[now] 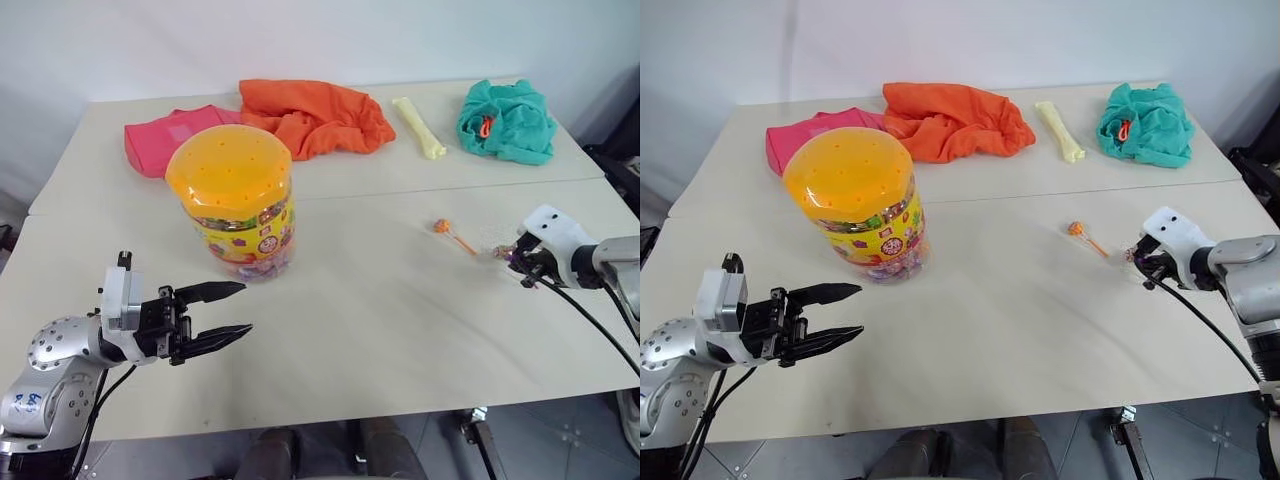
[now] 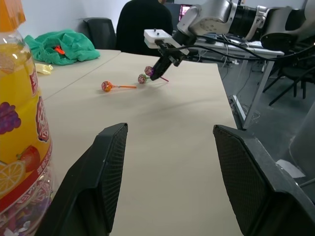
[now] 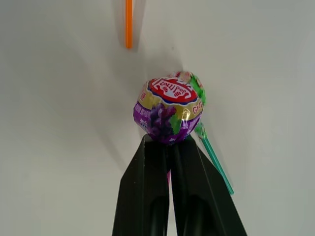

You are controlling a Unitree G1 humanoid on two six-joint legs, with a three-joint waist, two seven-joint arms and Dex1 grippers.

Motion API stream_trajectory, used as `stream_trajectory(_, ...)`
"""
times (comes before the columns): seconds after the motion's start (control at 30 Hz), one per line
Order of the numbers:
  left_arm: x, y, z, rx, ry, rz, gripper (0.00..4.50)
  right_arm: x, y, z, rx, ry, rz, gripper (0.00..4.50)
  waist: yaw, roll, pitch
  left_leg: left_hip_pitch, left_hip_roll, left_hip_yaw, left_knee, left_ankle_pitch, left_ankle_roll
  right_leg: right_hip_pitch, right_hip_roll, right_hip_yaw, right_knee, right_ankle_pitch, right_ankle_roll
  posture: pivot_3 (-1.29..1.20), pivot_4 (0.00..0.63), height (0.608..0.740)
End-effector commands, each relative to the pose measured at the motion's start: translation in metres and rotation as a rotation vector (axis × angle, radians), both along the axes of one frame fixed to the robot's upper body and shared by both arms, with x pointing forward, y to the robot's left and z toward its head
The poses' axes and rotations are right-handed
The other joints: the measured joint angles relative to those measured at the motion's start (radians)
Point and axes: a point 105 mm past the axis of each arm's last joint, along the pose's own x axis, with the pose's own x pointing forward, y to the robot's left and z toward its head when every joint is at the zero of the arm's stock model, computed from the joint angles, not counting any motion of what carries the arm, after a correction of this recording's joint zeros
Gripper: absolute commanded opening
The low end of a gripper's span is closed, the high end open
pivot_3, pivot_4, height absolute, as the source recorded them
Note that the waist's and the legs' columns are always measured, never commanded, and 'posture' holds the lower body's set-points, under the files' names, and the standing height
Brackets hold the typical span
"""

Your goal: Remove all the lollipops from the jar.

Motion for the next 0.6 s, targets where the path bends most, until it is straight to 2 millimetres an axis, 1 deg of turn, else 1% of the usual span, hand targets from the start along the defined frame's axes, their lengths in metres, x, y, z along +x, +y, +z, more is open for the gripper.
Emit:
stream_trajectory(0.03, 0.002, 0.007, 0.005, 0.020, -0.015, 0.021, 2.95, 0.001, 0.000, 0.011, 0.023, -0.043, -0.012, 0.54, 0.005, 0.000, 0.000, 0.000, 0.000, 0.000, 0.000, 0.000, 0.000, 0.000, 0.000, 0.000, 0.000, 0.000, 0.000, 0.00, 0.150, 0.740)
stream_trajectory(0.1, 0.002, 0.009, 0.006, 0.018, -0.006, 0.027, 2.95, 0.001, 0.000, 0.012, 0.028, -0.047, -0.013, 1.06, 0.010, 0.000, 0.000, 0.000, 0.000, 0.000, 0.000, 0.000, 0.000, 0.000, 0.000, 0.000, 0.000, 0.000, 0.000, 0.00, 0.150, 0.740)
stream_trajectory(0.17, 0.003, 0.013, 0.007, 0.012, -0.006, 0.047, 2.95, 0.001, 0.000, 0.014, 0.035, -0.056, -0.004, 1.80, 0.017, 0.000, 0.000, 0.000, 0.000, 0.000, 0.000, 0.000, 0.000, 0.000, 0.000, 0.000, -0.001, 0.000, 0.000, 0.00, 0.150, 0.740)
stream_trajectory(0.27, 0.007, 0.021, 0.007, -0.002, 0.001, 0.098, 2.95, 0.002, 0.003, 0.023, 0.050, -0.101, 0.041, 2.79, 0.020, 0.000, 0.000, 0.000, 0.000, 0.000, 0.000, 0.000, 0.000, 0.000, 0.000, 0.000, -0.001, 0.000, 0.000, 0.00, 0.150, 0.740)
stream_trajectory(0.3, 0.008, 0.027, 0.005, 0.010, 0.011, 0.130, 2.95, 0.003, 0.006, 0.030, 0.058, -0.149, 0.095, 3.22, 0.020, 0.000, 0.000, 0.000, 0.000, 0.000, 0.000, 0.000, 0.000, 0.000, 0.000, 0.000, -0.001, 0.000, 0.000, 0.00, 0.150, 0.740)
stream_trajectory(0.37, 0.011, 0.038, 0.001, 0.039, 0.027, 0.196, 2.95, 0.002, 0.017, 0.044, 0.048, -0.256, 0.252, 3.85, 0.021, 0.000, 0.000, 0.000, 0.000, 0.000, 0.000, 0.000, 0.000, 0.000, 0.000, 0.000, -0.001, 0.000, 0.000, 0.00, 0.150, 0.740)
stream_trajectory(0.43, 0.014, 0.048, -0.005, 0.072, 0.044, 0.252, 2.95, -0.009, 0.035, 0.053, 0.106, -0.323, 0.459, 4.48, 0.020, 0.000, 0.000, 0.000, 0.000, 0.000, 0.000, 0.000, 0.000, 0.000, 0.000, -0.001, -0.001, 0.000, 0.000, 0.00, 0.150, 0.740)
stream_trajectory(0.47, 0.014, 0.054, -0.006, 0.080, 0.037, 0.280, 2.95, -0.017, 0.047, 0.061, 0.192, -0.377, 0.558, 4.48, 0.020, 0.000, 0.000, 0.000, 0.000, 0.000, 0.000, 0.000, 0.000, 0.000, 0.000, -0.001, -0.001, 0.000, 0.000, 0.00, 0.150, 0.740)
stream_trajectory(0.5, 0.015, 0.060, -0.007, 0.089, 0.035, 0.312, 2.95, -0.023, 0.057, 0.074, 0.317, -0.455, 0.626, 4.48, 0.020, -0.001, 0.000, 0.000, 0.000, 0.000, 0.000, 0.000, 0.000, 0.001, 0.000, -0.001, -0.001, 0.000, 0.000, 0.00, 0.150, 0.740)
stream_trajectory(0.57, 0.014, 0.068, -0.009, 0.104, 0.033, 0.354, 2.95, -0.032, 0.069, 0.091, 0.479, -0.564, 0.707, 4.48, 0.018, -0.001, 0.000, 0.001, 0.001, -0.001, 0.000, 0.000, 0.000, 0.002, 0.001, -0.001, -0.001, 0.000, 0.000, 0.00, 0.150, 0.740)
stream_trajectory(0.6, 0.014, 0.072, -0.010, 0.115, 0.034, 0.370, 2.95, -0.035, 0.077, 0.093, 0.521, -0.576, 0.747, 4.48, 0.017, -0.002, 0.000, 0.001, 0.001, 0.000, 0.000, 0.000, 0.000, 0.002, 0.001, -0.001, -0.001, 0.000, 0.001, 0.00, 0.150, 0.740)
